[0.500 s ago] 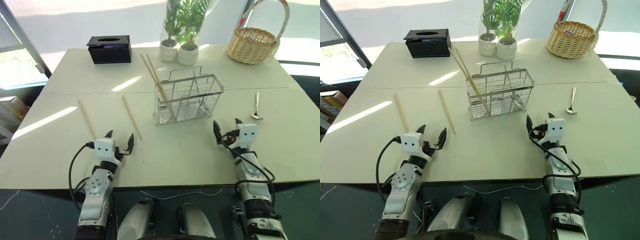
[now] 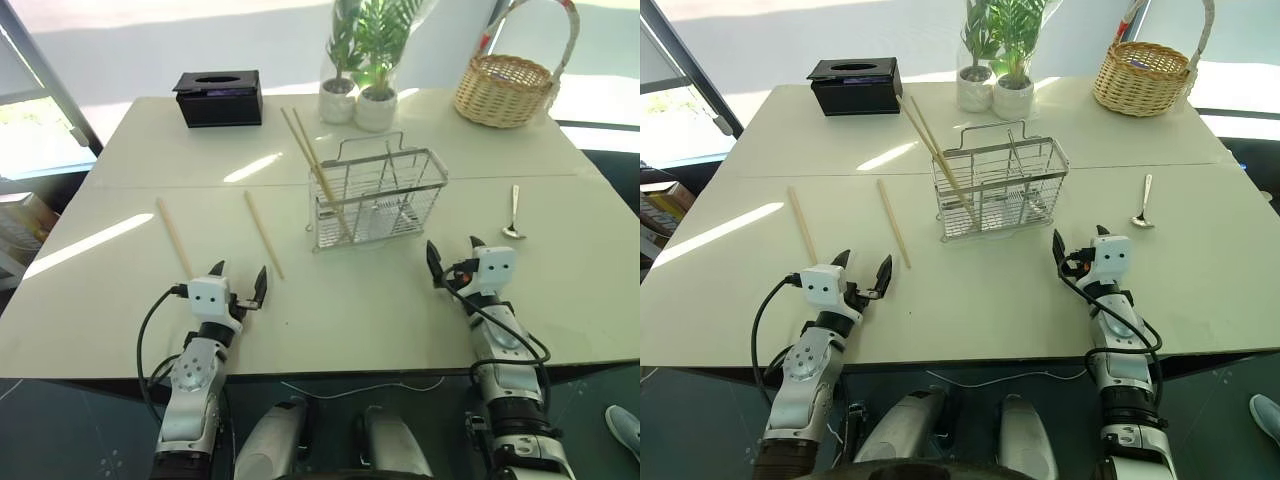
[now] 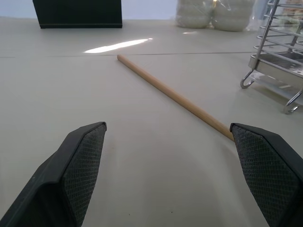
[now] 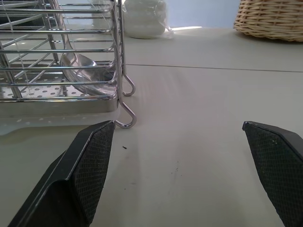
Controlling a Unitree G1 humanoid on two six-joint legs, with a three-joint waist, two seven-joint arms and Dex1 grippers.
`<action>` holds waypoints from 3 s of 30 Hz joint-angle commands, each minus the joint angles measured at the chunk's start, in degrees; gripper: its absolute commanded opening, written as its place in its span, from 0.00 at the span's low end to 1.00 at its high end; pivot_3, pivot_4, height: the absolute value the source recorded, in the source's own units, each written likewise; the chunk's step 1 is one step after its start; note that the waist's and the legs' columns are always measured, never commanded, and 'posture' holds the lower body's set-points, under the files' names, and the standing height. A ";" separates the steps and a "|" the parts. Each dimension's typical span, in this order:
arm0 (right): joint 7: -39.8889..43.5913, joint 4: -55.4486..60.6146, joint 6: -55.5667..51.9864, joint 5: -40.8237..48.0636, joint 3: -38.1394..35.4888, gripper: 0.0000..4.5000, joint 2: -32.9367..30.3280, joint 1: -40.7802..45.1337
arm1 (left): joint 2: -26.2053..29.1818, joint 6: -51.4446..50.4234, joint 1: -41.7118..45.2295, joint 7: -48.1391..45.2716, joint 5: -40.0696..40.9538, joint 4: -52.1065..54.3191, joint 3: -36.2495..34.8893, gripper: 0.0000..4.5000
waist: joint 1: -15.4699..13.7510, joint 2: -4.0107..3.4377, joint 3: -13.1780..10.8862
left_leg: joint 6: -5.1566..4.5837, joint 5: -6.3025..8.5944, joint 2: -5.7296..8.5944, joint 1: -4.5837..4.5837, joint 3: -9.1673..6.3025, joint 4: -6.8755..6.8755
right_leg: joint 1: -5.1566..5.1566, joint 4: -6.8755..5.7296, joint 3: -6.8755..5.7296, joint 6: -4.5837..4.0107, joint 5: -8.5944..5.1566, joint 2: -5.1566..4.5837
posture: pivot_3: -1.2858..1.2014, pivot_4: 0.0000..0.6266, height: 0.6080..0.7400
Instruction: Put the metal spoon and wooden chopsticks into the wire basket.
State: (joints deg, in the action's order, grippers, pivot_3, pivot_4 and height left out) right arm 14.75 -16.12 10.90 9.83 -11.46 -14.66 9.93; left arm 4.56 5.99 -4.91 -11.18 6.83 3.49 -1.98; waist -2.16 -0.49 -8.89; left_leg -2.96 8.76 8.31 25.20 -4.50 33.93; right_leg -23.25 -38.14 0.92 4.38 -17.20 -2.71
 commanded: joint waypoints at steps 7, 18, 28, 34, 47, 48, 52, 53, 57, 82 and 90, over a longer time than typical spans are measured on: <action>0.02 1.06 0.16 0.46 -0.18 1.00 0.32 0.61 | 1.56 1.98 0.59 -1.00 0.46 -0.03 -0.92 0.98 | 0.01 0.00 0.00 | 0.00 0.00 0.00 0.00 0.00 -0.01 | 0.00 0.00 0.00 0.00 0.00 0.00 | 0.52 0.24 1.00; 0.90 2.16 -1.60 0.91 -0.01 1.00 -0.21 0.86 | 12.97 -7.67 2.29 -16.32 10.91 11.44 -0.06 0.98 | 0.10 0.00 0.00 | 0.00 0.00 0.00 0.00 0.00 -0.08 | -0.03 -0.01 0.00 -0.03 -0.02 0.00 | 0.52 0.24 1.00; 2.14 12.52 -14.07 3.89 -2.36 1.00 -4.89 0.62 | 34.00 -31.38 15.88 -35.39 34.45 20.91 -5.94 0.98 | 0.06 -0.05 -0.06 | 0.35 -0.21 0.00 -0.05 0.00 -0.66 | -0.32 -0.06 0.04 -0.31 -0.17 -0.01 | 0.52 0.24 1.00; 0.59 21.23 -30.48 3.17 -3.54 1.00 -11.12 -0.66 | 40.48 -39.80 22.93 -39.14 41.02 21.06 -7.74 0.98 | 0.12 -0.03 -0.07 | 0.41 -0.26 -0.04 -0.01 -0.01 -0.84 | -0.40 0.00 0.03 -0.48 -0.28 -0.01 | 0.52 0.24 1.00; -0.16 13.76 -61.63 9.00 -10.07 1.00 -22.18 18.47 | 35.46 -39.20 23.50 -36.33 36.91 20.36 -4.09 0.98 | 0.81 0.10 -0.16 | 0.38 -0.27 -0.12 0.09 0.00 -0.74 | -0.16 0.13 -0.05 -0.48 -0.27 -0.07 | 0.52 0.24 1.00; -0.23 10.65 -61.60 8.74 -10.32 1.00 -22.66 20.31 | 34.98 -39.05 22.99 -35.97 36.47 20.89 -3.82 0.98 | 0.86 0.11 -0.16 | 0.37 -0.27 -0.12 0.10 0.00 -0.74 | -0.14 0.18 -0.05 -0.47 -0.26 -0.07 | 0.52 0.24 1.00; -0.54 0.86 -62.12 8.52 -10.49 1.00 -23.36 26.18 | 33.29 -39.10 21.12 -34.37 35.78 23.01 -3.66 0.98 | 1.28 0.17 -0.20 | 0.34 -0.26 -0.11 0.17 0.01 -0.73 | -0.14 0.24 -0.07 -0.42 -0.23 -0.07 | 0.52 0.24 1.00; -0.40 -1.46 -61.45 8.08 -9.98 1.00 -23.45 27.46 | 32.90 -39.21 20.73 -33.87 35.77 23.51 -3.80 0.98 | 1.43 0.18 -0.21 | 0.33 -0.26 -0.11 0.17 0.01 -0.73 | -0.14 0.24 -0.07 -0.41 -0.23 -0.07 | 0.52 0.24 1.00; -0.46 -11.80 -57.76 6.78 -9.16 1.00 -23.14 32.91 | 31.70 -39.62 19.35 -31.92 35.78 25.42 -4.31 0.98 | 1.84 0.17 -0.21 | 0.33 -0.27 -0.11 0.14 0.02 -0.71 | -0.14 0.18 -0.07 -0.38 -0.21 -0.07 | 0.52 0.24 1.00; -5.23 -50.73 -33.15 0.39 -6.41 1.00 -21.08 49.51 | 30.79 -40.92 14.92 -24.14 37.70 32.68 -5.83 0.98 | 1.84 0.17 -0.22 | 0.22 -0.35 -0.11 0.12 0.03 -0.53 | -0.06 0.10 -0.09 -0.23 -0.11 -0.04 | 0.52 0.24 1.00; -6.17 -51.82 -33.39 0.37 -6.64 1.00 -20.46 50.32 | 30.60 -40.52 15.86 -23.60 37.45 32.23 -5.16 0.98 | 1.96 0.17 -0.22 | 0.22 -0.35 -0.11 0.11 0.03 -0.48 | -0.04 0.06 -0.09 -0.24 -0.12 -0.03 | 0.52 0.24 1.00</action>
State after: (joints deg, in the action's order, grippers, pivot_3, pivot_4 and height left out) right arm 8.64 -68.16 -23.32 9.88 -17.48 -34.73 58.29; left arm 34.81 -34.97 10.02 -34.81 44.19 34.36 -6.09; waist -0.19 -0.32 -9.11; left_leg -2.74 8.41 8.19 25.31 -4.48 33.45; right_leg -23.29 -38.07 0.83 4.14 -17.31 -2.74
